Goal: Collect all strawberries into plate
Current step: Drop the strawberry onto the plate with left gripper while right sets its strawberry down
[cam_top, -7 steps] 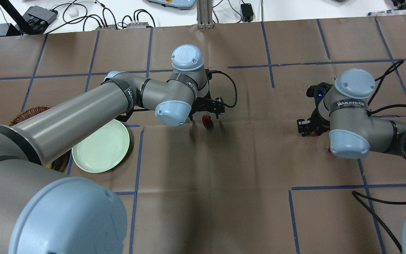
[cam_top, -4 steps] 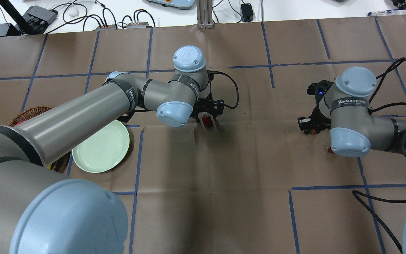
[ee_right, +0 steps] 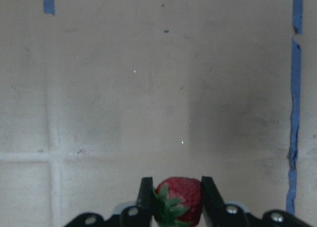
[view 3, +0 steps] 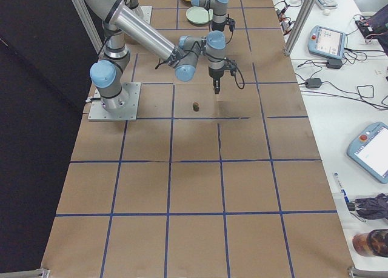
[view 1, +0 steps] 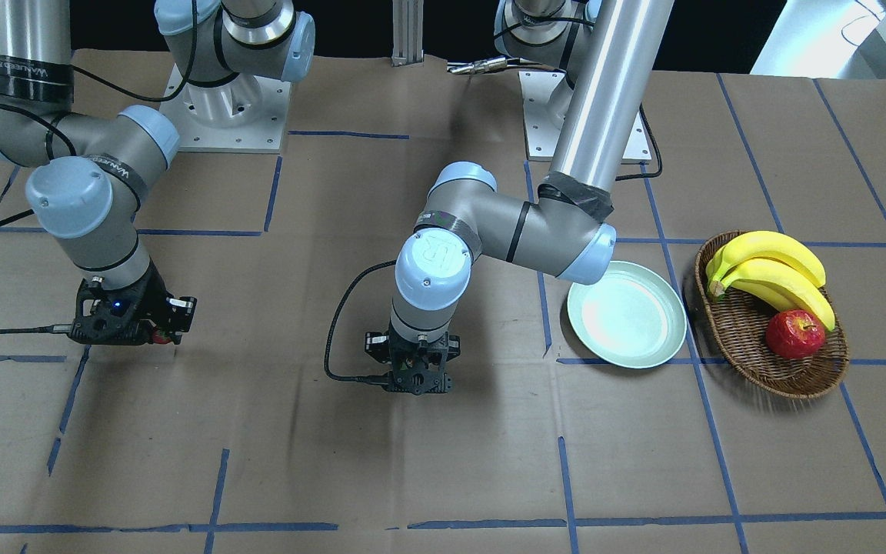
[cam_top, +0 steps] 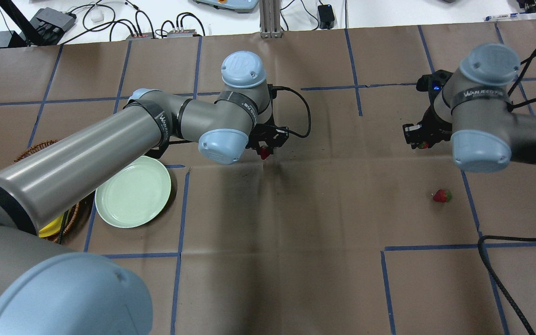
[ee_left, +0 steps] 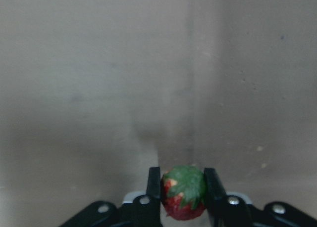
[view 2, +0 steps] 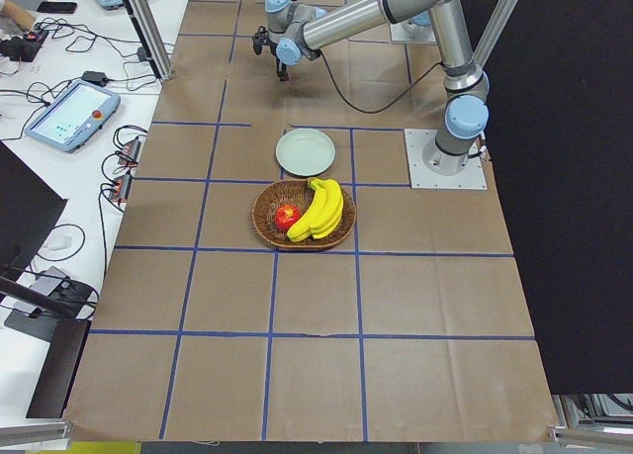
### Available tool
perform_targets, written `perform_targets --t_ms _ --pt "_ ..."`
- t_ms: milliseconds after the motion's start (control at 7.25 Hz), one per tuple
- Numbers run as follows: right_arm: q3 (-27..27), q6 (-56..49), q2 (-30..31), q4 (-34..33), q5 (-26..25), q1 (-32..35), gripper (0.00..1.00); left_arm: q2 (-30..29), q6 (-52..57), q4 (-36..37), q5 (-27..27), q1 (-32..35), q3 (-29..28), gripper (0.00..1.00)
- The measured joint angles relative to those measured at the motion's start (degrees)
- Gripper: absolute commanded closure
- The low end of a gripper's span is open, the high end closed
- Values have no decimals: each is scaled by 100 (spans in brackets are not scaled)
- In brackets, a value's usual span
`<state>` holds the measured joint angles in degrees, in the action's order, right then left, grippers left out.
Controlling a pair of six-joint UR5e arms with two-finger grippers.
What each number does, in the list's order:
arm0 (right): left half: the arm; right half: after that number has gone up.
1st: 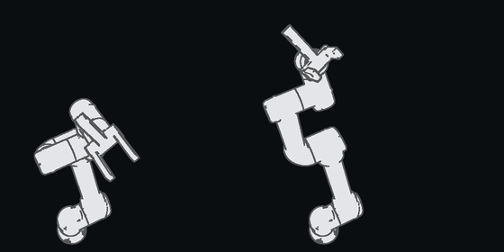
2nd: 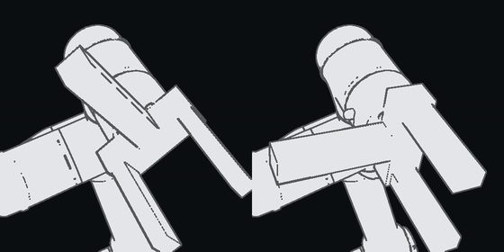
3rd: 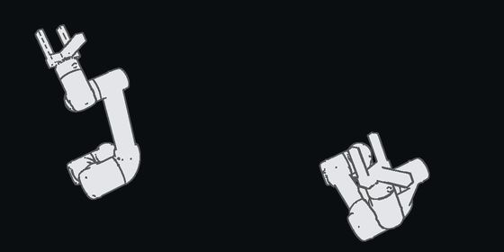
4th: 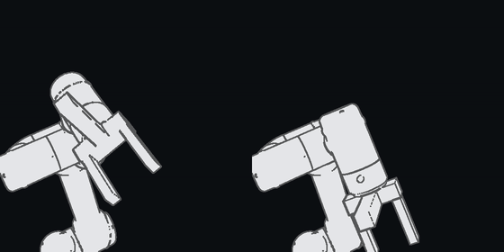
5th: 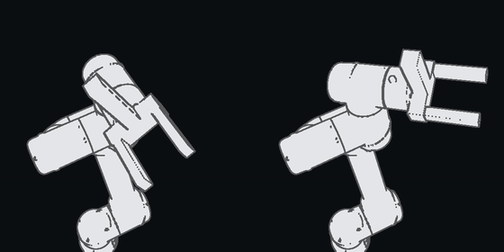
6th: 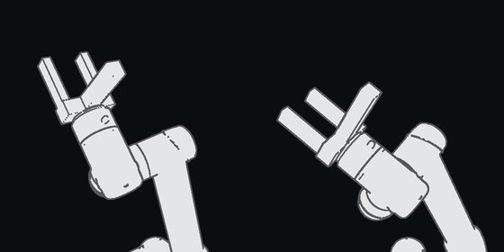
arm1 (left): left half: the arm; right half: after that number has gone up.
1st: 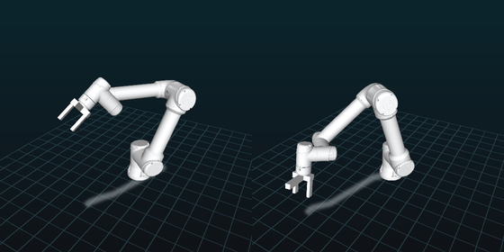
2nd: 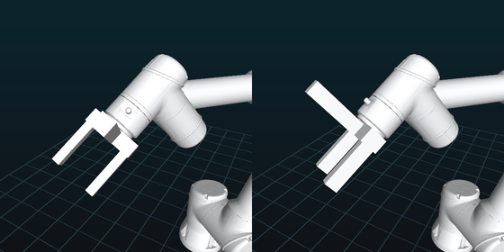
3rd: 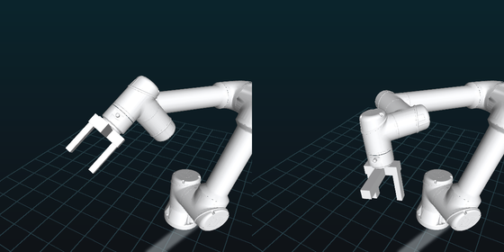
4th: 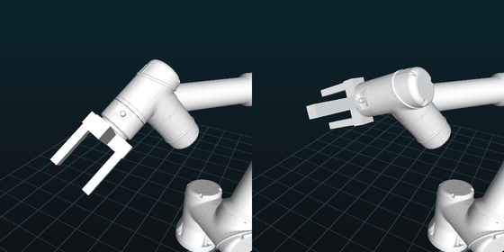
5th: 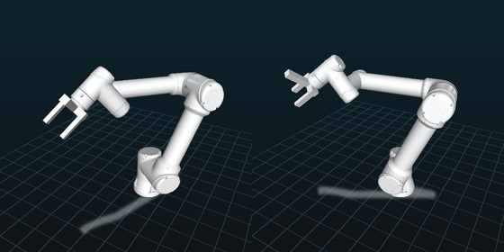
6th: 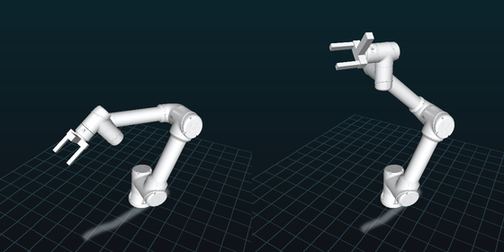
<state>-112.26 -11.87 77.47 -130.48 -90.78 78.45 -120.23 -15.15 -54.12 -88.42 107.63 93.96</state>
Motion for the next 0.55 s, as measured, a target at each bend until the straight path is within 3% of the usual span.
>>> perform_targets --t_ms 276,552 --pt "430 600 37 554 83 436 79 753 1010 -591 -387 -586 353 100" --pt "608 1751 -100 605 120 1300 79 1627 2314 -776 -672 -1447 1259 100"
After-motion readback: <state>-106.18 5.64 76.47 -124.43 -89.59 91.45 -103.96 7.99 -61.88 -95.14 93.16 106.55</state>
